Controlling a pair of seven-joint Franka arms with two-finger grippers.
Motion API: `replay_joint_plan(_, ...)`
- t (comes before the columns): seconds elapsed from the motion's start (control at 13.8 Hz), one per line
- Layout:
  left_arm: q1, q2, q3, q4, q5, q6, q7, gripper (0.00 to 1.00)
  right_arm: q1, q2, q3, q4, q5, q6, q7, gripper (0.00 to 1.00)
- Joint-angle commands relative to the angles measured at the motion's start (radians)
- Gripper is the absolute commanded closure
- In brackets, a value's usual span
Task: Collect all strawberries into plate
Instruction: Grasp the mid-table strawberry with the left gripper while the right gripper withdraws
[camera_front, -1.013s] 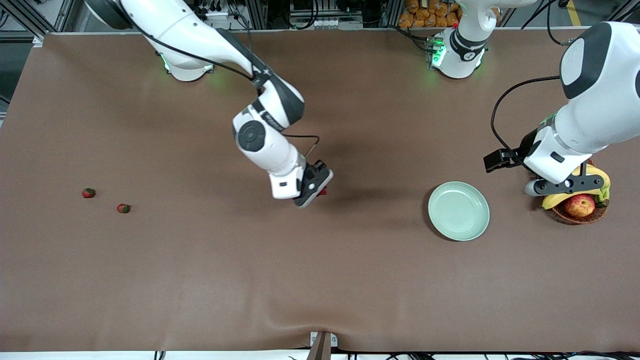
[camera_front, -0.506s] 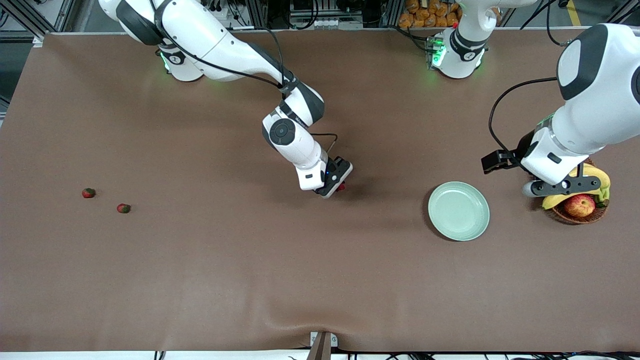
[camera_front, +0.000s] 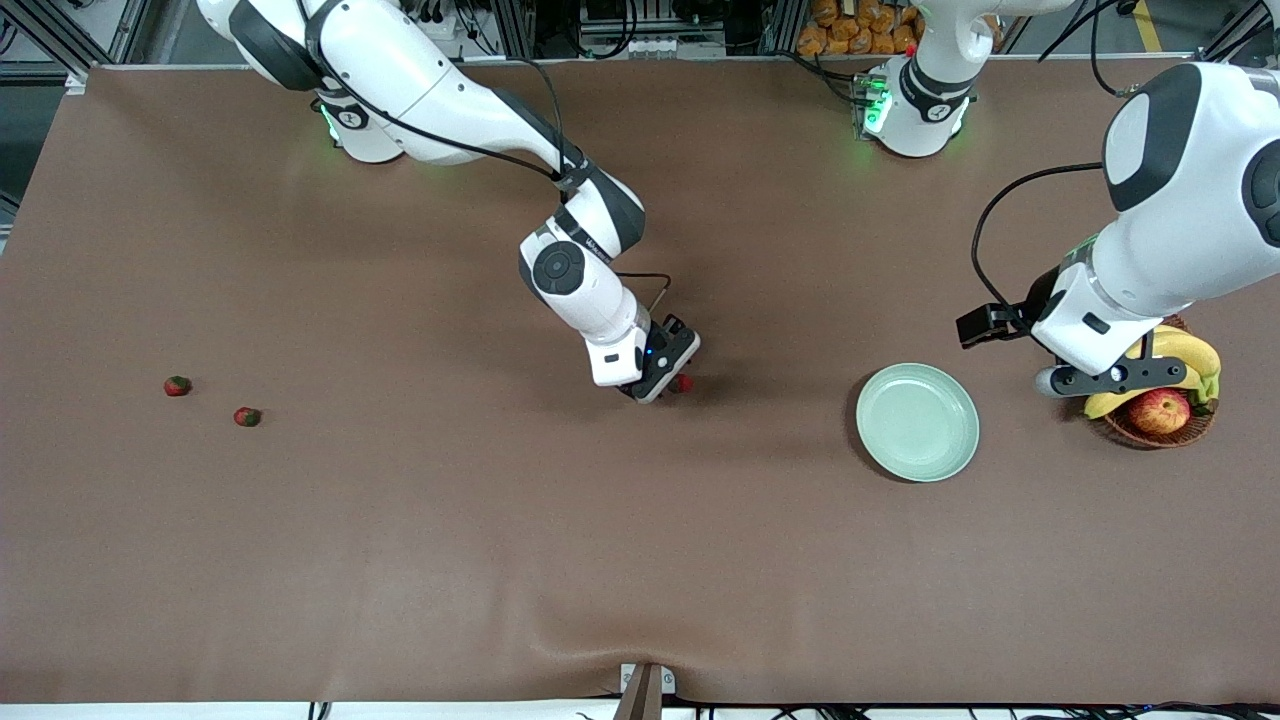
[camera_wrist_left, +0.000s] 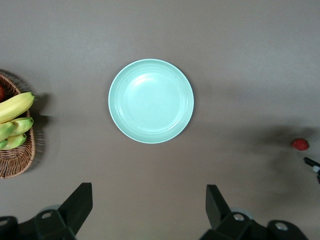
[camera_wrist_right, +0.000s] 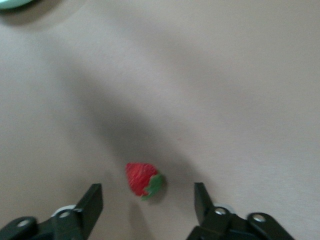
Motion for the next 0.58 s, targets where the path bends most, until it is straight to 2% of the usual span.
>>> replay_joint_plan(0.0, -0.005, 0.022, -0.003, -0.005, -0.027, 0.054, -0.018, 0.00, -0.084, -0.145, 0.007, -0.123, -0.004, -0.013, -0.005, 0.00)
replay_joint_plan(0.14, -0.040, 0.051, -0.001, 0.001, -0.072, 0.100, -0.075, 0.00, -0.165, -0.278, 0.007, -0.240, -0.004, -0.020, -0.005, 0.00)
replay_joint_plan(0.29, -0.092, 0.089, 0.000, 0.004, -0.052, 0.143, -0.115, 0.00, -0.257, -0.404, 0.007, -0.372, -0.004, -0.020, -0.006, 0.00)
replay_joint_plan(0.51, -0.120, 0.146, -0.001, 0.012, -0.047, 0.207, -0.130, 0.00, -0.434, -0.499, 0.007, -0.482, -0.004, -0.057, -0.006, 0.00)
